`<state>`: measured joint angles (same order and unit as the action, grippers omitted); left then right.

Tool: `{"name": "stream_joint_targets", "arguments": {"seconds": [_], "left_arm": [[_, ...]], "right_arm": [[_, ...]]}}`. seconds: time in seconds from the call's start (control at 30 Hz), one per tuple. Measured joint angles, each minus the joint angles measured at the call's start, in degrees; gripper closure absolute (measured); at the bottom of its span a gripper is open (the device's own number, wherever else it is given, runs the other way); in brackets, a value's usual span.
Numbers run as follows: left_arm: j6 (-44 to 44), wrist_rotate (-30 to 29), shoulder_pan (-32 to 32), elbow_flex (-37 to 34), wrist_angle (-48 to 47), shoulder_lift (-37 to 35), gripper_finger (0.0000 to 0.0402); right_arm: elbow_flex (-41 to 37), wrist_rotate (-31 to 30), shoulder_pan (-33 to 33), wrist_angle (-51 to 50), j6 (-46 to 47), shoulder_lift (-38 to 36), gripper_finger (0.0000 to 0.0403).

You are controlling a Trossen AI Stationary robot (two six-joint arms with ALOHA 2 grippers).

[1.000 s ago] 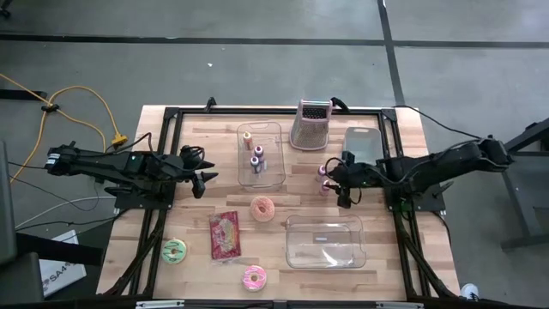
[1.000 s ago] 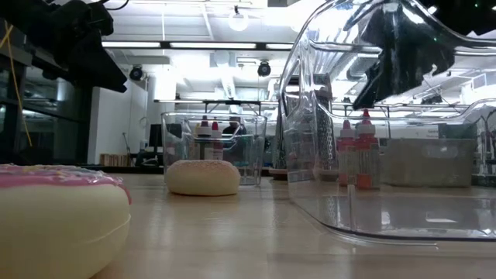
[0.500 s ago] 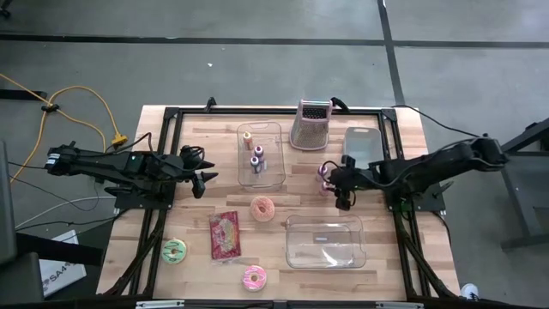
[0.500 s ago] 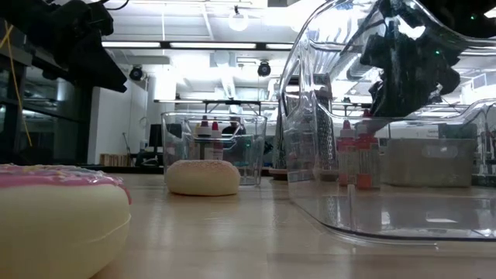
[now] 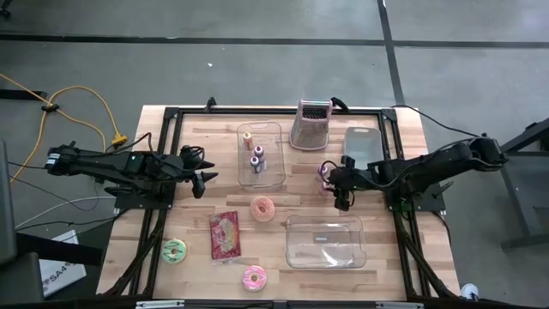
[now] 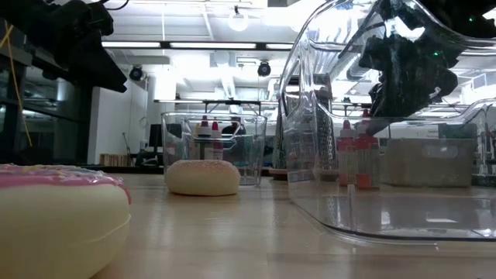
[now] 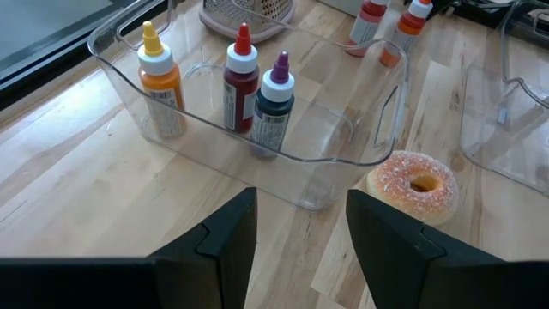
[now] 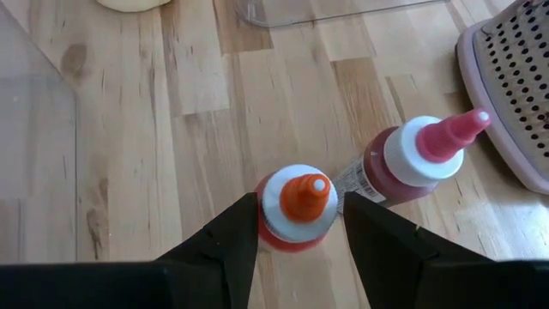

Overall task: Pick & Place Food Item
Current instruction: Put the orange food coloring bottle into the top transparent bin

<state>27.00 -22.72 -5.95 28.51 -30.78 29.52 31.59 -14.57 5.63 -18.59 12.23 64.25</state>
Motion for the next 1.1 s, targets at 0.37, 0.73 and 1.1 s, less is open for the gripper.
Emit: {"name": "stream_joint_targets", "arguments": {"seconds": [0.37, 0.73, 1.1], "left_arm": [[0.0, 0.0, 0.0, 0.0, 0.0, 0.0, 0.0228], [0.0, 0.0, 0.0, 0.0, 0.0, 0.0, 0.0228], [0.0, 0.0, 0.0, 0.0, 0.0, 0.0, 0.0228]], "right_arm": [[0.0, 0.5, 0.0, 0.1, 0.0, 0.0, 0.03], [0.0, 1.8, 0.0, 1.1, 0.0, 0.0, 0.0302], [9.5, 3.1, 0.0, -2.5, -2.3, -0.2, 0.0302]]}}
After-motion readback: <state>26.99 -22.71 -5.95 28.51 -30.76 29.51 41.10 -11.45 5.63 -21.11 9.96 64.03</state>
